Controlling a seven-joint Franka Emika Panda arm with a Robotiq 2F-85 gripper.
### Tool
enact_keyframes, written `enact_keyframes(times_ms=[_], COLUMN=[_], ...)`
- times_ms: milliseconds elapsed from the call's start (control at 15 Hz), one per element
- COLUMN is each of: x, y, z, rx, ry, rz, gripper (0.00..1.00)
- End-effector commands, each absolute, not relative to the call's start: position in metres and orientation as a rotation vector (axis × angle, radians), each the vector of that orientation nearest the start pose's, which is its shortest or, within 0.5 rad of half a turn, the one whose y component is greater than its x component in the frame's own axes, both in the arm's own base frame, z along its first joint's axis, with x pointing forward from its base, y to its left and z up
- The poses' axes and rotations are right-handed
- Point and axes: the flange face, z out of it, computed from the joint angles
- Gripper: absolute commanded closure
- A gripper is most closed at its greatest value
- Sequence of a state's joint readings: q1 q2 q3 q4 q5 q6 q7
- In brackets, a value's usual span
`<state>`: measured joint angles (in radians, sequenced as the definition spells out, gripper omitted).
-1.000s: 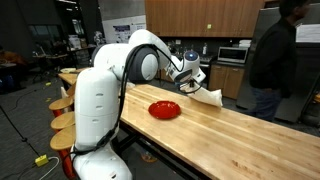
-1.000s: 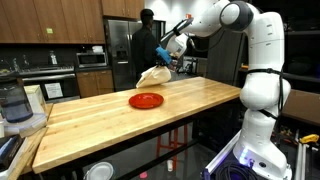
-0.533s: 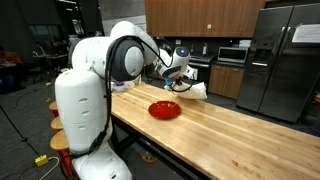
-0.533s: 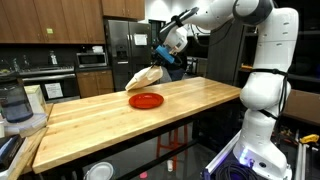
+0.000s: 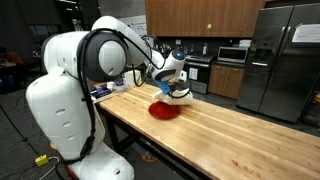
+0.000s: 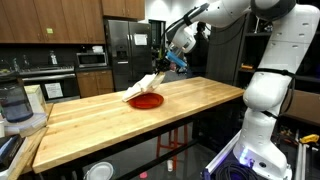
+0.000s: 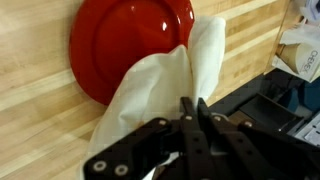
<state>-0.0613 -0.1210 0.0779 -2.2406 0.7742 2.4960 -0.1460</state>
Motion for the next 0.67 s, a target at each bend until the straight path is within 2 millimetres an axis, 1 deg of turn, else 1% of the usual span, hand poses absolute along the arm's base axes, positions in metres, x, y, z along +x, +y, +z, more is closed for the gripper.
enact_keyframes(times_ms=[0,133,333,600], x=[0.501,0.494,0.487,0.487], y=[-0.009,-0.027,-0.062,-0.114], z=[0.444,0.428,0.397,0.351], rx=[-2.546,-2.584,-2.635,-2.707], ry=[0.363,0.338,0.334,0.383], rz=[-0.505,-0.482,-0.414,-0.313], gripper=[0.98,0.98,0.98,0.98])
